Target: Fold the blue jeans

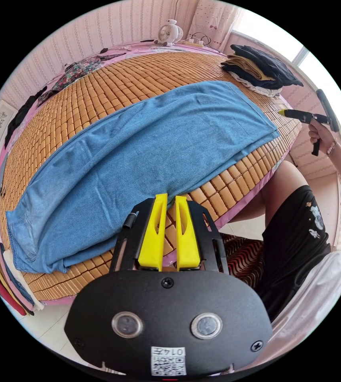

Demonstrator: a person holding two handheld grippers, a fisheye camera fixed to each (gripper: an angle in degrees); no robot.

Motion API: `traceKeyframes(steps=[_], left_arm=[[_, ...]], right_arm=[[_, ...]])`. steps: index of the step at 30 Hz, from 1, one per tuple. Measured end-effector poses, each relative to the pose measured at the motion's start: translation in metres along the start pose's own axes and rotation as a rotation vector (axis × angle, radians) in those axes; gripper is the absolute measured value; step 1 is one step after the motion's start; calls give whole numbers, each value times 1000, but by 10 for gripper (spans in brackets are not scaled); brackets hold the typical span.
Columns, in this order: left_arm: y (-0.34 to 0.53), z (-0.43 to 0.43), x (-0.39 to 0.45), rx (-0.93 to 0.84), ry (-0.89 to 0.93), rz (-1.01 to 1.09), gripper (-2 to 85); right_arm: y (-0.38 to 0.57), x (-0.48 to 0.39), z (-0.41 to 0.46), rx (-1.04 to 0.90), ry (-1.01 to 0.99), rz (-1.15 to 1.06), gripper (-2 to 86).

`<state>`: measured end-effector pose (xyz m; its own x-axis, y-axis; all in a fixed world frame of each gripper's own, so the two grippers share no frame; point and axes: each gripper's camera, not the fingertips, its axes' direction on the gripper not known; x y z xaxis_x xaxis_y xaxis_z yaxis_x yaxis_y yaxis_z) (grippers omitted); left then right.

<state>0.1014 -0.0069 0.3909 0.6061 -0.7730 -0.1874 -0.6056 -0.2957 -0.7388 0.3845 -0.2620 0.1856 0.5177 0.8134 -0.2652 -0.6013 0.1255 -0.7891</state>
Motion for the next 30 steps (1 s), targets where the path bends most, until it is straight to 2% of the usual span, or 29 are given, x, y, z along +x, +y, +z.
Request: traceKeyframes(steps=[5, 12, 20, 24, 26, 29, 30], left_arm=[[-3, 6, 0, 6, 16, -19, 34], [-10, 10, 2, -16, -6, 16, 32], [-14, 9, -9, -44, 22, 10, 31], [-15, 0, -11, -25, 17, 51, 32], [-13, -15, -12, 36, 46, 82, 33], [-2, -27, -20, 82, 100, 69, 35], [0, -27, -23, 84, 111, 58, 35]], right_arm=[[14, 7, 36, -124, -40, 4, 43], [14, -6, 12, -63, 33, -66, 14], [-14, -16, -43, 65, -50, -183, 9], [0, -1, -95, 232, -166, -140, 10], [23, 8, -97, 247, -164, -99, 10], [61, 30, -53, 135, -101, -9, 10], [73, 42, -28, 82, -134, 40, 12]])
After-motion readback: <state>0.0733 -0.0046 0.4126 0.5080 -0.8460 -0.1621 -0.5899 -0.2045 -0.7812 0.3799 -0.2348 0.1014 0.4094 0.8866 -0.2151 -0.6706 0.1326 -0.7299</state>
